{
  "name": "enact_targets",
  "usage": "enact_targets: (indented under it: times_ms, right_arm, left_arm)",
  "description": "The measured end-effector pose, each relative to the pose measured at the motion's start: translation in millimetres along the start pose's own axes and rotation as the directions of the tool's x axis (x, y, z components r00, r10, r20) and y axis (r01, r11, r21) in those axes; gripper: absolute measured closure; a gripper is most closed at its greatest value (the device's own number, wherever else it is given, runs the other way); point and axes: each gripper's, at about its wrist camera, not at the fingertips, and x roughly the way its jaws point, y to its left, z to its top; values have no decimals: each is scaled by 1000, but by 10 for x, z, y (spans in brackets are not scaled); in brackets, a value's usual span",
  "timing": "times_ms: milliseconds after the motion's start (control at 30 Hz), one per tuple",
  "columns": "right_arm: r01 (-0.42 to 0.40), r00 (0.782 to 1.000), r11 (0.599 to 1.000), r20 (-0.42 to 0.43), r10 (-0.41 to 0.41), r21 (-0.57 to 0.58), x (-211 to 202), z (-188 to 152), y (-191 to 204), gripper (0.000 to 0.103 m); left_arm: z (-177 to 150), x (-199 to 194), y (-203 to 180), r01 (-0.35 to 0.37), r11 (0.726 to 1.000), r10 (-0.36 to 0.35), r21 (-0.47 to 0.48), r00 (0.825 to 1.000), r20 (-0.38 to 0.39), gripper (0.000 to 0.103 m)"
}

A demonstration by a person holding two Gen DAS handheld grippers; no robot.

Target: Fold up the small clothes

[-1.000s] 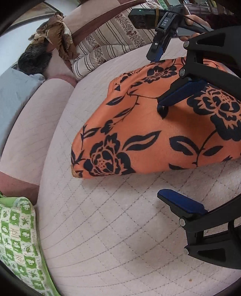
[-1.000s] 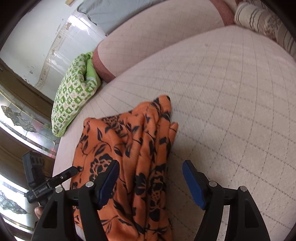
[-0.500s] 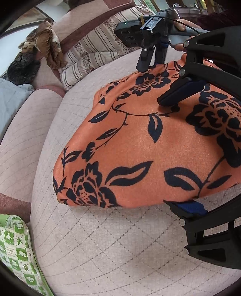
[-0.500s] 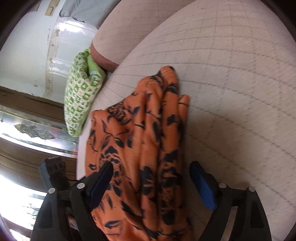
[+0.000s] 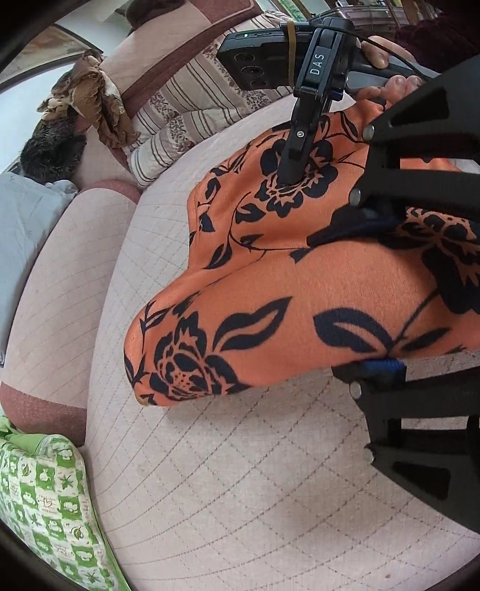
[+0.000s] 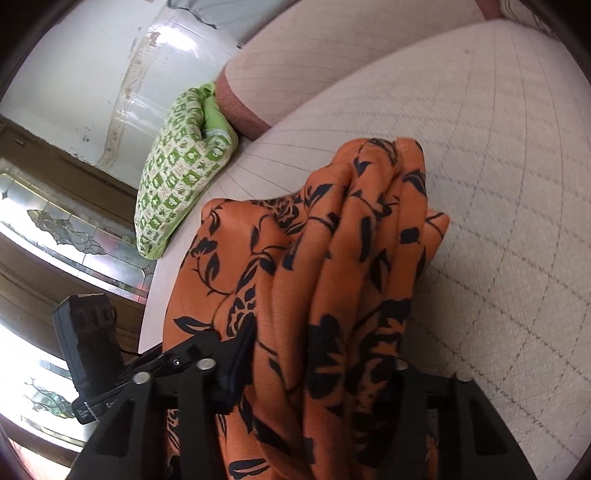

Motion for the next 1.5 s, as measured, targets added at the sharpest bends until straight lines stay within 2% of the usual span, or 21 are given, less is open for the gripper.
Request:
enact_targets:
  times_ms: [167,267,333,533,733,967,1167,1500]
  right_arm:
    - [-10,999,998,44,13,-63,-68,-11,210,63]
    - [-18,998,995,64,25,-101,-78,-35,371,64]
    - [-45,995,993,81,55,-111,-119,-44,449,64]
    - [-119,988,984,80,130,-131,-99,-120,687,64]
    - [-147,987,978,37,154,-145,44,-244,895,64]
    - [-147,989,979,-13,147,-142,231,-348,996,64]
    - [-130,991,982,-49,125,-139,335,-458,986,64]
    - [-113,993,983,-62,105,-143,375,-477,997,64]
  left_arm:
    - [-48,-205,-13,-46,998,44,32,997,63,57]
    - [-58,-391,43,-38,999,38,5,994,100,58]
    - [-82,-541,61,-44,999,44,4,991,129,58]
    - [-210,-911,67,-127,992,122,12,975,186,58]
    - [-370,-1106,125,-200,980,195,10,964,179,58]
    - [-556,-1139,198,-266,964,262,10,953,149,58]
    - [-676,-1087,272,-288,958,287,-2,951,112,58]
    - [-707,-1083,281,-312,950,312,-13,946,94,58]
